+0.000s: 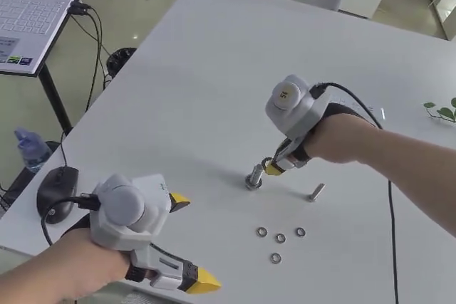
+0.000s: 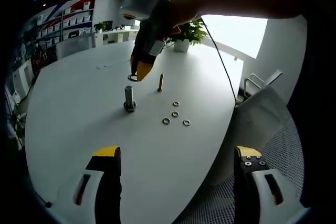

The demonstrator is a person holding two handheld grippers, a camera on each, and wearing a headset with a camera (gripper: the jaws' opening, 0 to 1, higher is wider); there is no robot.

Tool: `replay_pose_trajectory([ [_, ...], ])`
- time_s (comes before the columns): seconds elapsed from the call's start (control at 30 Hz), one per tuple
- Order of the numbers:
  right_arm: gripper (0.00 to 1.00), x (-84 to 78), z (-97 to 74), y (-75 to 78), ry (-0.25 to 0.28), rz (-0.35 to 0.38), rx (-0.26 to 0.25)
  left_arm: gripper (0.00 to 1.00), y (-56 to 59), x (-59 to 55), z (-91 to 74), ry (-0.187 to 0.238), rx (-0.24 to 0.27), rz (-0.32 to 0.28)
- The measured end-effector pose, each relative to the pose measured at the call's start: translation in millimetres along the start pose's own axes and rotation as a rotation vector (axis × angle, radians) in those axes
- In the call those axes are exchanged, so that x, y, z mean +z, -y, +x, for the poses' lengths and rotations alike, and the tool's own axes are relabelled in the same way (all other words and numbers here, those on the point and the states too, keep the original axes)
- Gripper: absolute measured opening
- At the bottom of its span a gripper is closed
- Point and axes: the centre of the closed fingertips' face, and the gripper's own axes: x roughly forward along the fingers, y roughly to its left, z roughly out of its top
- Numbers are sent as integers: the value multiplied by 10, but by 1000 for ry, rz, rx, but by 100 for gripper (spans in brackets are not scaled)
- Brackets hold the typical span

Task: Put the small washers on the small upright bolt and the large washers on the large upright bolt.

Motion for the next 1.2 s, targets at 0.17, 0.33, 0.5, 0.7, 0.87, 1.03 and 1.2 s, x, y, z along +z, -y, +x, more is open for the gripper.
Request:
replay_pose_trajectory([
  [0.17,19,5,27,9,-5,-5,3,89,-16,-6,0,-5,-1,3],
  [0.33,20,37,59,-3,-8,-9,8,88,-23,-13,2,-7,-6,1],
  [0.5,20,41,122,9,-19,-13,9,88,-28,-24,-3,-9,-8,-1],
  [0.7,20,49,186,32,-25,-12,15,88,-34,-46,-14,-10,-9,-9],
  [0.87,20,68,231,54,-27,-18,15,88,-46,-70,-24,-14,-9,-16],
  [1.03,20,70,256,13,-36,-19,21,87,-64,-76,-25,-15,-8,-21],
  [1.2,20,68,283,-5,-43,-22,24,87,-72,-85,-22,-15,-9,-25],
])
